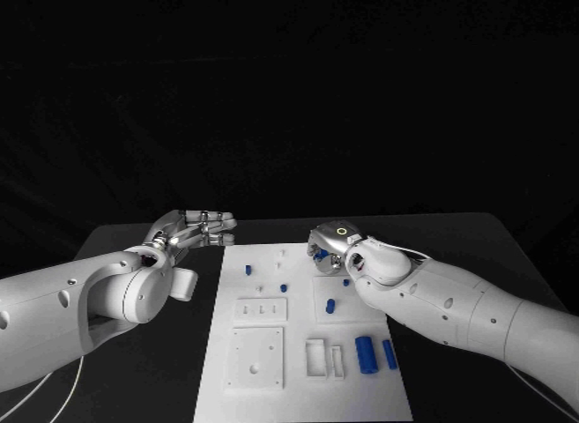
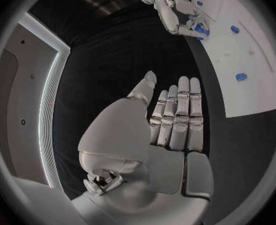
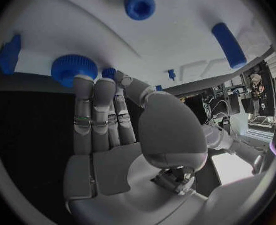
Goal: Assemble the parts on the task board
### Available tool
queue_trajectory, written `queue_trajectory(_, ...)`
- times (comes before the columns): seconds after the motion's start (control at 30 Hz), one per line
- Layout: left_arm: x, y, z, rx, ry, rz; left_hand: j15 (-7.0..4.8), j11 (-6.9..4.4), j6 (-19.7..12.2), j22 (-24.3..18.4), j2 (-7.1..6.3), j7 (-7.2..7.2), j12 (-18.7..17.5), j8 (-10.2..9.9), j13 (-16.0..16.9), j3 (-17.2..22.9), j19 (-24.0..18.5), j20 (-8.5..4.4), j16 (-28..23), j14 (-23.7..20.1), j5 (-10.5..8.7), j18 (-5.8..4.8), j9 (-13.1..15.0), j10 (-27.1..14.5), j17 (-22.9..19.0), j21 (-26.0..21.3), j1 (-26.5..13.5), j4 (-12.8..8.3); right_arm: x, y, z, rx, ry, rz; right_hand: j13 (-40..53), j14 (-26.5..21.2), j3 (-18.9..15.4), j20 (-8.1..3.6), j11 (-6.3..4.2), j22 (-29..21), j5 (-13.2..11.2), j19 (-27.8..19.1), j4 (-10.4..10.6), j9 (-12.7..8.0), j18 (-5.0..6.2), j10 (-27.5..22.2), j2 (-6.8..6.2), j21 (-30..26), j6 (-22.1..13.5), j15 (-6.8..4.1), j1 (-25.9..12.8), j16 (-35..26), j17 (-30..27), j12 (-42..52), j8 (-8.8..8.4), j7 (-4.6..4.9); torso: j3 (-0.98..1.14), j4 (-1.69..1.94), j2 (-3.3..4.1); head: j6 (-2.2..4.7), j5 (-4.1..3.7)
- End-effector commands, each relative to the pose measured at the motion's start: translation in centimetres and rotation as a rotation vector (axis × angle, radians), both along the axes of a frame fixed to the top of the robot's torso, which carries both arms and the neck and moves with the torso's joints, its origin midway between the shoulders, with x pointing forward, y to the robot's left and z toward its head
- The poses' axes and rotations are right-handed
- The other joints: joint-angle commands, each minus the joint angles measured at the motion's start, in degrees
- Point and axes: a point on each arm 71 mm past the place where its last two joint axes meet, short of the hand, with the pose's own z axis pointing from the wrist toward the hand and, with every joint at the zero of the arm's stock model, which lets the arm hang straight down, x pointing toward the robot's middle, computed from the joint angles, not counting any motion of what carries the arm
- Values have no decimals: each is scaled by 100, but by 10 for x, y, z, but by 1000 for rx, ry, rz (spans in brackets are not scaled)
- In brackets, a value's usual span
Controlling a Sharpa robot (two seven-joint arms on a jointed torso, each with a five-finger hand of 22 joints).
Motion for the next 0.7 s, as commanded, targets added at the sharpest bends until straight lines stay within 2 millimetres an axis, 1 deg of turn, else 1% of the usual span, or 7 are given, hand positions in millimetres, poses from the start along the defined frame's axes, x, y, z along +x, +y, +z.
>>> queue_trajectory(0.03, 0, -3, 2, -3, -6, -19, 10, 17, -22, -5, -3, 20, 16, 5, 6, -30, -33, 22, -20, -44, -28, -50, 5, -31, -5, -5, -30, -8, -2, 4, 5, 27, -55, 12, 64, 17, 17, -25, -250, 152, -13, -19, -20, 3, -59, 330, 8, 14, 39, -27, 81, -53, 27, 16, 10, 10, -3, -6, 6, 5, 10)
queue_trajectory(0.2, 0, -3, 2, -3, -6, -18, 10, 17, -22, -5, -3, 20, 16, 5, 6, -30, -33, 22, -20, -44, -28, -50, 5, -31, -5, -5, -30, -8, -5, 11, 8, 50, -72, 27, 63, 22, 9, -25, -251, 252, -17, 11, -18, 2, -63, 328, -1, 5, 36, -29, 80, -74, 40, 16, 10, 11, -4, -12, 8, 19, 31)
queue_trajectory(0.37, 0, -4, 2, -3, -5, -21, 10, 17, -22, -5, -3, 20, 16, 5, 6, -30, -33, 22, -20, -44, -28, -50, 5, -31, -5, -5, -30, -8, -7, 22, 12, 74, -89, 42, 63, 32, -14, -31, -256, 368, -16, 54, -19, 2, -70, 327, 5, -61, 43, -33, 85, -82, 59, 13, 7, 8, -16, 8, 16, 41, 44)
queue_trajectory(0.53, 1, -5, 2, -3, -6, -21, 10, 17, -22, -5, -3, 20, 16, 5, 6, -30, -33, 22, -20, -44, -28, -50, 5, -31, -5, -5, -30, -8, -8, 35, 15, 91, -100, 58, 59, 29, -9, -28, -250, 520, -6, 95, -12, 1, -71, 319, -4, -208, 35, -32, 76, -94, 70, 15, 8, 11, -15, 6, 23, 61, 69)
queue_trajectory(0.57, 1, -6, 2, -2, -7, -22, 10, 17, -22, -5, -3, 20, 16, 5, 6, -30, -33, 22, -20, -44, -28, -50, 5, -31, -5, -5, -30, -8, -8, 38, 16, 94, -102, 61, 59, 29, -9, -28, -250, 520, -6, 95, -12, 1, -71, 319, -4, -208, 35, -32, 76, -94, 70, 15, 8, 11, -20, 11, 25, 62, 71)
queue_trajectory(0.63, 1, -7, 3, -2, -8, -23, 10, 17, -22, -5, -3, 20, 16, 5, 6, -30, -33, 22, -20, -44, -28, -50, 5, -31, -5, -5, -30, -8, -8, 44, 17, 100, -106, 69, 56, 27, -25, -25, -247, 588, -3, 121, -8, -1, -74, 314, 8, -252, 32, -32, 80, -108, 64, 10, 3, 15, -19, 11, 24, 66, 74)
queue_trajectory(0.7, 2, -9, 3, -2, -9, -26, 10, 17, -22, -5, -3, 20, 16, 5, 6, -30, -33, 22, -20, -44, -28, -50, 5, -31, -5, -5, -30, -8, -8, 48, 17, 104, -109, 74, 58, 28, -25, -27, -250, 626, 4, 133, -12, 0, -74, 315, -2, -295, 31, -32, 68, -103, 68, 14, 8, 12, -29, 16, 28, 72, 66)
